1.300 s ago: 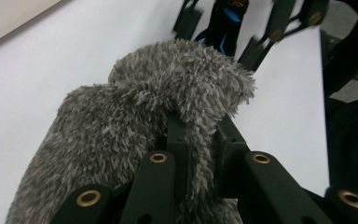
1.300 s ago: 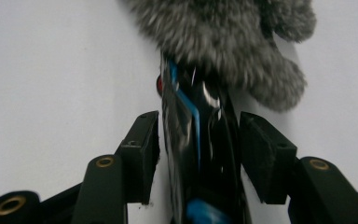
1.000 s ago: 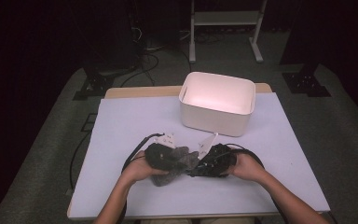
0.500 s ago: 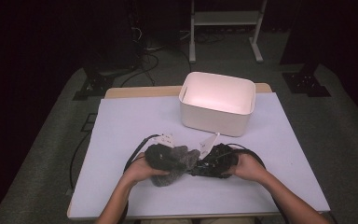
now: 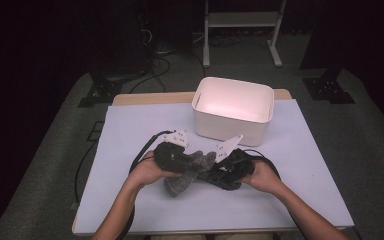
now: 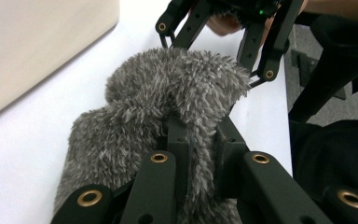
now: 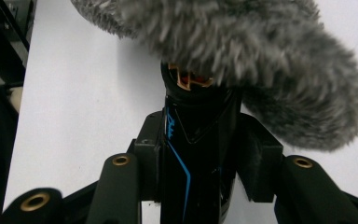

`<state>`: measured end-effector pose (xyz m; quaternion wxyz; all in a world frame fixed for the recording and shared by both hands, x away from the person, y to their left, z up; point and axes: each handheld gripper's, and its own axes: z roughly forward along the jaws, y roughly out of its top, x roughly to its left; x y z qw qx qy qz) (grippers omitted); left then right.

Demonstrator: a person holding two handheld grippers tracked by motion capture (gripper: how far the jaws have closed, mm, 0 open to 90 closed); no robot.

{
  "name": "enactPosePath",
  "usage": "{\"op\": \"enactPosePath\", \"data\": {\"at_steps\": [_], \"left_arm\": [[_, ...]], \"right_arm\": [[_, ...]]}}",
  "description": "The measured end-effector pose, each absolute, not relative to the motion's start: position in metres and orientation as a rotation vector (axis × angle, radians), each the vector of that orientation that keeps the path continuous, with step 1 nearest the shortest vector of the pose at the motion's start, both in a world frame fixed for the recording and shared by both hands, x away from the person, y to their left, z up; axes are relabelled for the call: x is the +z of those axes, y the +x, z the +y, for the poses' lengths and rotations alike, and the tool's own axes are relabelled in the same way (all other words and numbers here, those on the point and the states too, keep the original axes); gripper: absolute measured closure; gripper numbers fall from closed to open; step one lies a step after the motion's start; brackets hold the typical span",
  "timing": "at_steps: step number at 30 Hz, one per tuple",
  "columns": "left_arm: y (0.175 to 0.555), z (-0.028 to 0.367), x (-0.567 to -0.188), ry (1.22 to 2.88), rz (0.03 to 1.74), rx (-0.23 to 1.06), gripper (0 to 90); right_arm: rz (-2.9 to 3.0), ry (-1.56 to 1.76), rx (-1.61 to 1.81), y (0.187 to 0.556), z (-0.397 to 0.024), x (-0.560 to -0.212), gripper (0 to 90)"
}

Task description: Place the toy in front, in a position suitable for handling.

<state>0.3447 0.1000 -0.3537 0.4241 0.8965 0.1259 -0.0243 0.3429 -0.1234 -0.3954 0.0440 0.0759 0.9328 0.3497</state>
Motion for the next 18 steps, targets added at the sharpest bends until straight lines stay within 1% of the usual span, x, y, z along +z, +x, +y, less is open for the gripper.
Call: {"op": "enactPosePath", "data": {"at_steps": [5, 9, 13, 16, 18], "left_arm": [[0.345, 0.099, -0.356, 2.274, 0.316, -0.051, 80.3], [0.35, 0.106, -0.367, 2.246, 0.356, -0.086, 80.0], [0.35, 0.103, -0.369, 2.234, 0.345, -0.115, 80.2], [0.348, 0.098, -0.364, 2.235, 0.317, -0.11, 80.3], [0.347, 0.1, -0.352, 2.21, 0.299, -0.11, 80.4]], "right_arm": [[2.825, 0.247, 1.125, 0.339, -0.139, -0.398, 55.9], [2.81, 0.252, 1.142, 0.336, -0.148, -0.399, 55.9], [2.792, 0.239, 1.142, 0.332, -0.149, -0.399, 55.9], [2.79, 0.234, 1.138, 0.33, -0.146, -0.399, 55.9], [2.773, 0.216, 1.181, 0.331, -0.144, -0.396, 56.0]]}}
